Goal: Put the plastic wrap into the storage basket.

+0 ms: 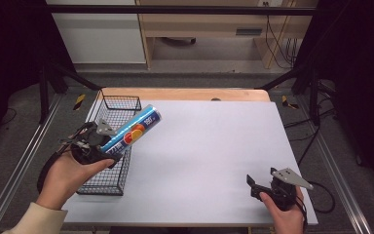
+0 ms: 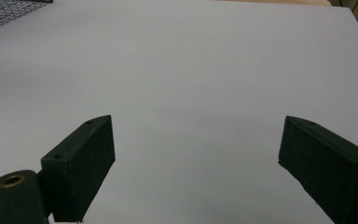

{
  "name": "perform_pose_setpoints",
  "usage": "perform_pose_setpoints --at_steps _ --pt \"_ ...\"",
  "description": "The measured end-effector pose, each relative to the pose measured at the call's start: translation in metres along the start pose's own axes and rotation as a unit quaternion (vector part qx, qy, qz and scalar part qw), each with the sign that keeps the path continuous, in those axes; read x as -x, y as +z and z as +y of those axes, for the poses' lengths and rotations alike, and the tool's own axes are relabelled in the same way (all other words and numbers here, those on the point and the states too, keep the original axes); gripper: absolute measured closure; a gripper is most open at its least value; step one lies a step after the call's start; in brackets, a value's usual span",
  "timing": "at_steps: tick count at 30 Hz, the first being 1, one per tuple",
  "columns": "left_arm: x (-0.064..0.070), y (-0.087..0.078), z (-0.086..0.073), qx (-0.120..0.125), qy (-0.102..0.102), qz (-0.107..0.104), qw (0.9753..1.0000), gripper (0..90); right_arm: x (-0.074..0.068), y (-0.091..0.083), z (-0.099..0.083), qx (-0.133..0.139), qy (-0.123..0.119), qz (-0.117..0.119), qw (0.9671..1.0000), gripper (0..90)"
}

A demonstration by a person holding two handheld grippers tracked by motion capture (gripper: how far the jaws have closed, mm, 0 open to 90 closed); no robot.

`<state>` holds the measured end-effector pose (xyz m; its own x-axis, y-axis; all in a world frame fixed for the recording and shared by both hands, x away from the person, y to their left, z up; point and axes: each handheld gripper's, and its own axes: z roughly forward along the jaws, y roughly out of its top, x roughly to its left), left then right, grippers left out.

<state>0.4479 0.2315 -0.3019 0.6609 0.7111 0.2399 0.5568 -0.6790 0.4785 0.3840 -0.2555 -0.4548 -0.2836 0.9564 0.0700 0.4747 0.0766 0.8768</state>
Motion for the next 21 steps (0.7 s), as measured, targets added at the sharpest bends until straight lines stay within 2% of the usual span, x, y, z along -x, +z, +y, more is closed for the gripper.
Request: perform_pose_setpoints --at_steps 4,6,9,12,21 --pt "-0.001 0.003 -0.003 -0.009 -0.007 0.01 0.9999 31.8 0.0 0.0 0.0 0.001 -0.002 -0.002 1.0 10.8" --pt "-0.003 0.004 -0.006 -0.008 -0.015 0.001 0.9999 31.8 0.0 0.0 0.0 0.001 -0.002 -0.001 1.0 10.8" --pt "-0.002 0.005 -0.007 -0.015 -0.01 0.014 0.9997 31.8 0.0 0.0 0.0 0.001 0.0 -0.001 1.0 10.9" --pt "-0.003 0.005 -0.009 -0.017 -0.015 0.012 0.9997 31.8 0.0 0.0 0.0 0.0 0.0 0.001 1.0 11.0" --pt "-0.006 0.006 -0.012 -0.034 -0.023 0.032 0.9987 31.8 0.0 0.0 0.0 0.002 -0.004 -0.002 1.0 11.0"
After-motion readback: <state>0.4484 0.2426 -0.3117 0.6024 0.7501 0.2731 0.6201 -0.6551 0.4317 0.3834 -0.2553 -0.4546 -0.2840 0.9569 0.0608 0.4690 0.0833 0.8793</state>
